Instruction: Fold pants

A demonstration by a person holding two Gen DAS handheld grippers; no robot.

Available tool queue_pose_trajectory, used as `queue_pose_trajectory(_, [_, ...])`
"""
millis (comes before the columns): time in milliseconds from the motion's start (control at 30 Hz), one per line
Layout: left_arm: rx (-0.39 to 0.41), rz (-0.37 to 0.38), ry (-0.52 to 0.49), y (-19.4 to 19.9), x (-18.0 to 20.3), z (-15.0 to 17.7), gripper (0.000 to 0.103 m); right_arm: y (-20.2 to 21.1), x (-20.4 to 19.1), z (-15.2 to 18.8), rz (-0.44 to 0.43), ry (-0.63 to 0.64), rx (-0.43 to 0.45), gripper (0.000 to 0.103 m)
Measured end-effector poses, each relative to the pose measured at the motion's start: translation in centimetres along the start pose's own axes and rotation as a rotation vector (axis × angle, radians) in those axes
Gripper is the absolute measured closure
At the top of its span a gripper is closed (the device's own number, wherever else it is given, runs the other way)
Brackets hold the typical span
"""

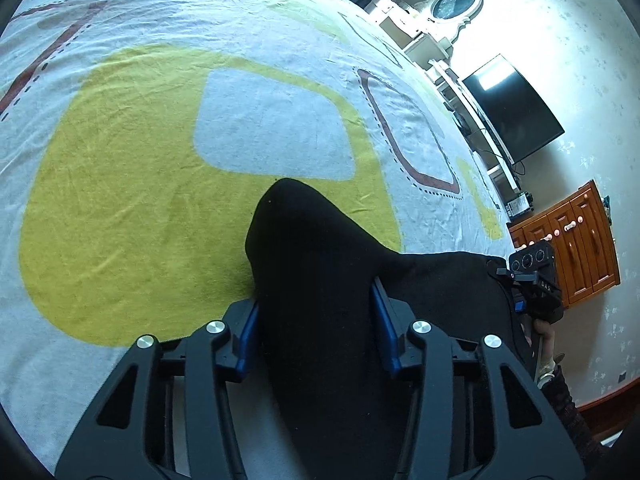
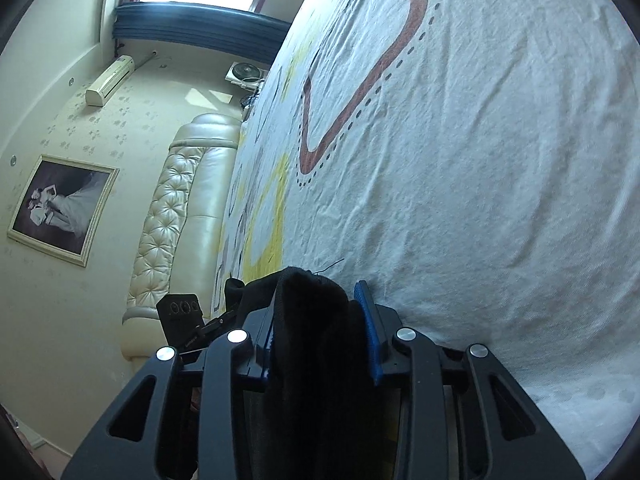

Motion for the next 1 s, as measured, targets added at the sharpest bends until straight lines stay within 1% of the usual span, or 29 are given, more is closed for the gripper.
queue_pose_trajectory(233, [0.01,-0.059,-0.025,0.1,0.6,-0.1,0.063,0.2,0.0,0.2,0.008,0.007,0.013,0.069])
queue_pose_trajectory(400, [0.004,-0.079,-0.021,-0.1,0.9,-0.5,0.066,0.1,-0.5,0.7,0.011,0.012,0.031,0.069])
queue_pose_trajectory(567, [0.029,-0.098,-0.017,0.3,0.9,-0.7,0.072,0.0,-1.1,1.0,0.019,0.014,0.042,0.069])
queue_pose_trajectory(633, [0.031,-0.109,-0.024,0.5,1.0,-0.8,0.074,-0.1,-1.6,1.1,0.021,0.013,0.044,0.069])
queue_pose_trajectory(867, [0.022,-0.103,-0.01,1.2,0.6,-1.0,0.075,-0.7,-2.3,1.4,0.031,0.012,0.054,0.069])
queue_pose_trajectory(1000, [0.025,-0.097,0.015,1.7,-0.2,-1.1,0.075,-1.5,-2.8,1.6,0.037,0.018,0.048,0.069])
Point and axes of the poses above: each gripper's, at about its wrist camera, not at the fingertips, and y roughly against the way its jaws point, x to its right, z to its underside, the point moved 6 cm from there along -y, roughly the way its jaws point, and after that the axes turned 8 degrees about x, right-handed, at the moved point
